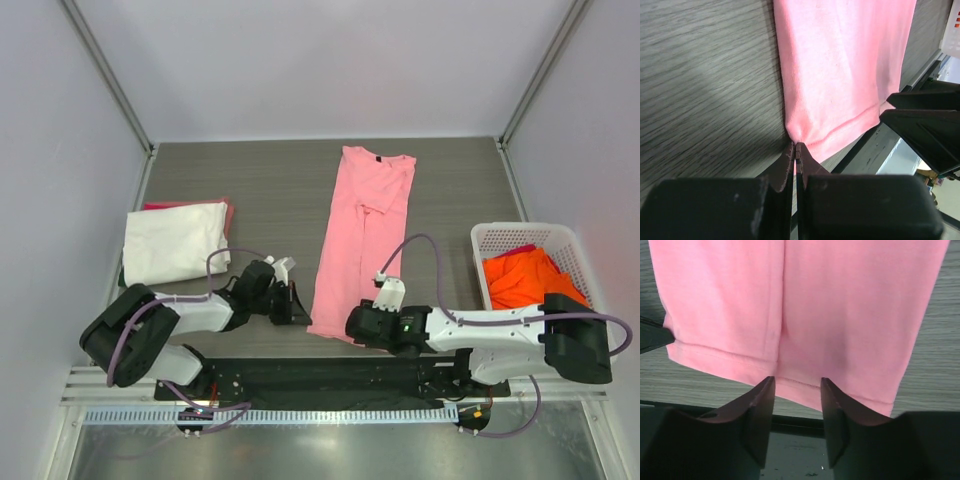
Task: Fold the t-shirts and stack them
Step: Fold the tshirt
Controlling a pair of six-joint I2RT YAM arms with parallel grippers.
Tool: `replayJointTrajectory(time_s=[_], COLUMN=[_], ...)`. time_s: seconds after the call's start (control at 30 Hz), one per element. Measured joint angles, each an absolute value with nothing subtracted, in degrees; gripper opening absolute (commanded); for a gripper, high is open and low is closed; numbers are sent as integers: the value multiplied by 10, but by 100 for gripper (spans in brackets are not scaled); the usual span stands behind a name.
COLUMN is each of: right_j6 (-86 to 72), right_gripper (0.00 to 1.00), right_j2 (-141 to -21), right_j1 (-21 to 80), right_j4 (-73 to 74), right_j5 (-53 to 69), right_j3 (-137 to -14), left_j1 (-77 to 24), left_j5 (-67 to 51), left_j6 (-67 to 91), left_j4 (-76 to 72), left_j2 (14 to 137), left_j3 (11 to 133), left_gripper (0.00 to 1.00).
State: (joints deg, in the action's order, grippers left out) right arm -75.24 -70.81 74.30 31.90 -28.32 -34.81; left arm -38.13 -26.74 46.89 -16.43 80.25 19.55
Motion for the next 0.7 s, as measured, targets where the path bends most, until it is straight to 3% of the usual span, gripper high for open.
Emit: replayJointTrajectory(time_s=[0.13, 0.3, 0.53, 0.7], right_j6=[-754, -718, -600, -516], right_gripper=[57, 50, 36, 38], right_j2=[-687, -677, -713, -793], right_j1=[743, 696, 523, 421], right_j4=[322, 331, 328, 313], right_j5=[-291, -303, -302, -275], right_j3=[-340, -372, -476, -562], left_j1=[-381, -381, -383, -396], left_j5=[-262, -249, -235, -228], left_j6=[468, 461, 460, 463], left_j4=[-148, -99, -35, -13], left_j2=[785, 741, 660, 628], left_j3=[190, 182, 177, 164], left_gripper=[0, 0, 0, 0])
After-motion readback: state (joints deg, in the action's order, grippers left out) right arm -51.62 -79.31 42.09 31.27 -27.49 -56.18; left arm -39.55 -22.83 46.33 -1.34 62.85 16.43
